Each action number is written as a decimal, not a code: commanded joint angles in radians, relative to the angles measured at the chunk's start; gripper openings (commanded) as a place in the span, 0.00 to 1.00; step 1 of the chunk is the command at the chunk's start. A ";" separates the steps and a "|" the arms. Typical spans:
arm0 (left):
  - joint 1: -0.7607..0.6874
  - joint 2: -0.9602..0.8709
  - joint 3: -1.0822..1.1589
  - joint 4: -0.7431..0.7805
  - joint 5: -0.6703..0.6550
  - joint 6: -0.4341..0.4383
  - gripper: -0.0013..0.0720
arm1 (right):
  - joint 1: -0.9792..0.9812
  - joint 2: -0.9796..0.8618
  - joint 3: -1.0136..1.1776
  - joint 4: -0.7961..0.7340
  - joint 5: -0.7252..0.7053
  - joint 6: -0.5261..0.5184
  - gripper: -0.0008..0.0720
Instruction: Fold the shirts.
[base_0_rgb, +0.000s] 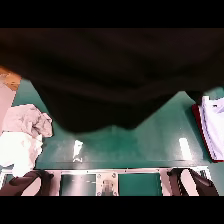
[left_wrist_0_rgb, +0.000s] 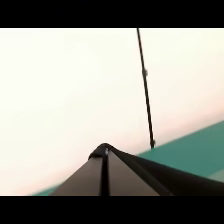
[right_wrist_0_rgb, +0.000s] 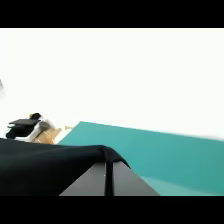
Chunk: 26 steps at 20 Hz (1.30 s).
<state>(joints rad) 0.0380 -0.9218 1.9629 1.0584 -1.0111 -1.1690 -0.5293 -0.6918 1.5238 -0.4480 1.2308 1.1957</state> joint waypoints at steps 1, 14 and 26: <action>0.000 -0.105 -0.144 -0.031 -0.028 -0.018 0.05 | 0.043 -0.029 -0.185 -0.016 -0.085 0.000 0.03; 0.000 -0.722 -0.381 -0.141 -0.045 0.044 0.05 | 0.424 -0.876 -0.157 -0.036 -0.198 -0.019 0.28; 0.000 -0.744 -0.381 0.026 -0.002 0.051 0.05 | 0.196 -0.073 -1.080 -0.481 -0.058 0.473 0.71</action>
<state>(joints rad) 0.0383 -1.6642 1.5822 1.0550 -1.0229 -1.1194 -0.3428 -0.9344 0.6865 -0.8978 1.2266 1.5719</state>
